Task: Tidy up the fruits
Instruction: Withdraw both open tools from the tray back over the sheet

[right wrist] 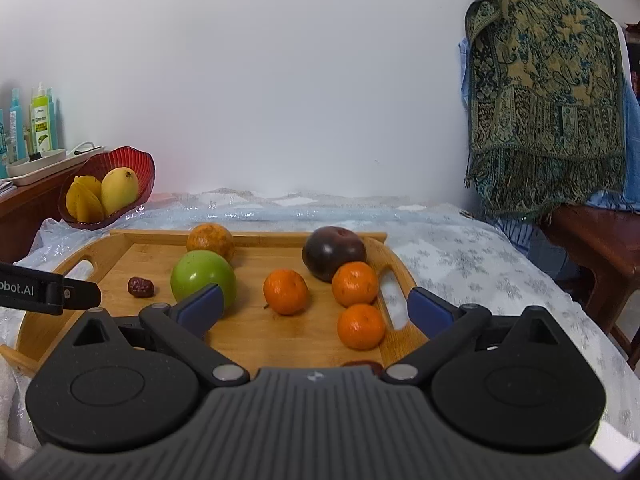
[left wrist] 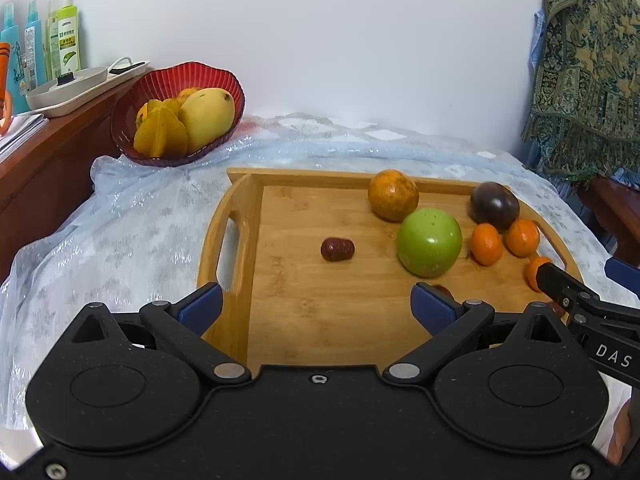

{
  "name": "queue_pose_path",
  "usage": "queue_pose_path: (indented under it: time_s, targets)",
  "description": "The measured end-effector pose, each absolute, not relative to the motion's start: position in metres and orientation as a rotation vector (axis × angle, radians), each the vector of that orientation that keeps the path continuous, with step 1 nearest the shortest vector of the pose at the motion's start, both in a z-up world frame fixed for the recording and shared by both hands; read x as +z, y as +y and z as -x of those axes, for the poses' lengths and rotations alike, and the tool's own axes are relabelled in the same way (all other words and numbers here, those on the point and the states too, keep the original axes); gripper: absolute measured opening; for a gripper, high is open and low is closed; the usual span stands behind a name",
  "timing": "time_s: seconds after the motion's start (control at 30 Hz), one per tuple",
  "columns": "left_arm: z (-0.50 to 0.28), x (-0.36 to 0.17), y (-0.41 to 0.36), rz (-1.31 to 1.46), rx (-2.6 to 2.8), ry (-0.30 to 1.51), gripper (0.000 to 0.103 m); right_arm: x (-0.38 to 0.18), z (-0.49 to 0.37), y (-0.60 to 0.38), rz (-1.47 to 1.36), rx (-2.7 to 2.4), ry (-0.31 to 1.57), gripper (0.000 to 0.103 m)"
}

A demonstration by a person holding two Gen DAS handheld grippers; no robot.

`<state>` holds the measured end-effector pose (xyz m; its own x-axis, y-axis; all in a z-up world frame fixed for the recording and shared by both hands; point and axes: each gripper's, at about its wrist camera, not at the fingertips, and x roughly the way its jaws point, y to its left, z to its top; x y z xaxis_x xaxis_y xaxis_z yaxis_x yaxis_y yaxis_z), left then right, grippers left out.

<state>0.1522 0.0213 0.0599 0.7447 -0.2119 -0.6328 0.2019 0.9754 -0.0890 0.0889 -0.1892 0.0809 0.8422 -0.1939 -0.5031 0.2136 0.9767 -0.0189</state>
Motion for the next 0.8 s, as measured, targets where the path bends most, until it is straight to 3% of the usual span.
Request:
queue_pose_path:
  time_s: [0.8]
  targets:
    - [-0.099,0.040,0.031,0.001,-0.270,0.719,0.101,0.060,-0.045,-0.175,-0.054,-0.212,0.582,0.103]
